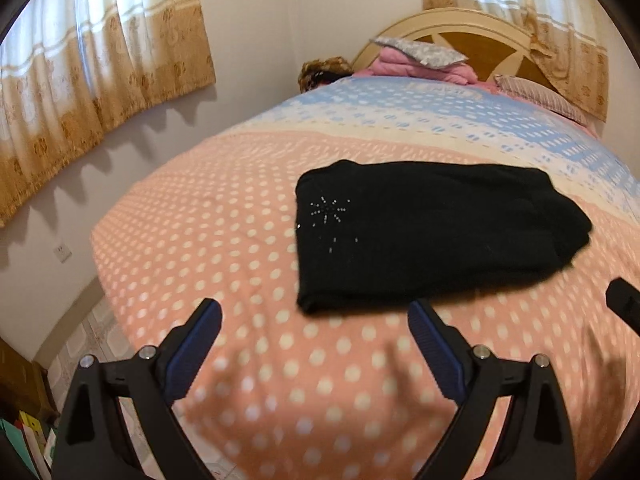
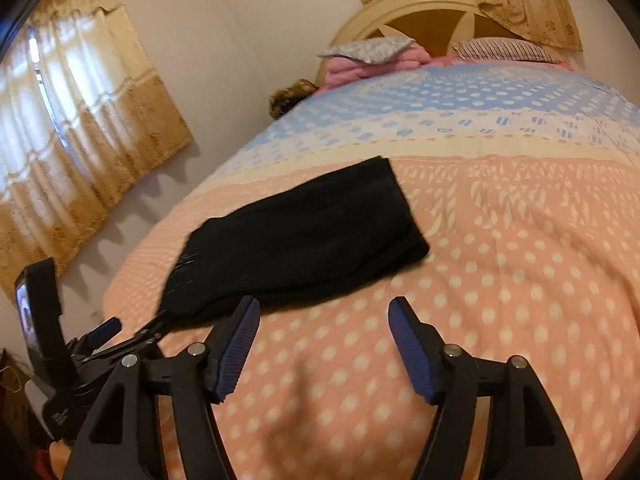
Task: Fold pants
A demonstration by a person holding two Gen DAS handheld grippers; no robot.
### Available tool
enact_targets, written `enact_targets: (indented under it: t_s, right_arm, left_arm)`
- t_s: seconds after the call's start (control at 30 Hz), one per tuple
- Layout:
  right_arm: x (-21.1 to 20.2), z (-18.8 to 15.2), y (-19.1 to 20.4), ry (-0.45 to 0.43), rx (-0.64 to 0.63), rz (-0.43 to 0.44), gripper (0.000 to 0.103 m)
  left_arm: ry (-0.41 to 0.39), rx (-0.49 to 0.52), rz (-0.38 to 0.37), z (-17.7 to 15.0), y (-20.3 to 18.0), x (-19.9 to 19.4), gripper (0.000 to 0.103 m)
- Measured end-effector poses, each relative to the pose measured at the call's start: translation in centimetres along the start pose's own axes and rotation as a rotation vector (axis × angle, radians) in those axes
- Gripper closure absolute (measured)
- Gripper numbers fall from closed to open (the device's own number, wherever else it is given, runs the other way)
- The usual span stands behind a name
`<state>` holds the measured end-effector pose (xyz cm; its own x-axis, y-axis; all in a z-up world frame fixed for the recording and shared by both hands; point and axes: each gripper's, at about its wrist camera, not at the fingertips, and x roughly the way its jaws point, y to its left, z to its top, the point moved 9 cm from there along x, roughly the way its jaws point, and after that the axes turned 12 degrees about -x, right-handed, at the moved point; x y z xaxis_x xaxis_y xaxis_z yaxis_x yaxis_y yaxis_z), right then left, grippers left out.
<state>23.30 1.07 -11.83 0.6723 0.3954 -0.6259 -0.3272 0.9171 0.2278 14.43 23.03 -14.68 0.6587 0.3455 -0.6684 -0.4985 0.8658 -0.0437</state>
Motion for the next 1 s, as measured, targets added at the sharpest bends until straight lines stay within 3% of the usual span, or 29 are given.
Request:
enact_targets:
  t_s: [0.1, 0.3, 0.47, 1.0]
  right_arm:
    - [-1.8, -0.8, 1.1, -0.006, 0.006, 0.005, 0.035]
    - [-5.9, -1.9, 1.3, -0.077, 0.047, -0.078, 0.035]
    - [-8.1, -1.9, 1.2, -0.119, 0.029, -0.122, 0.035]
    - [-8.5, -1.7, 1.9, -0.136, 0.034, -0.099, 0.034]
  left_arm:
    - [-0.025, 0.003, -0.009, -0.8, 0.2, -1.4, 0.006]
    - [-0.062, -0.018, -0.073, -1.3, -1.0, -4.5, 0.004]
    - [-0.116, 0.018, -0.081, -1.6, -2.3, -6.2, 0.001]
    - [-0.113, 0.02, -0.06, -2.3, -2.4, -6.8, 0.001]
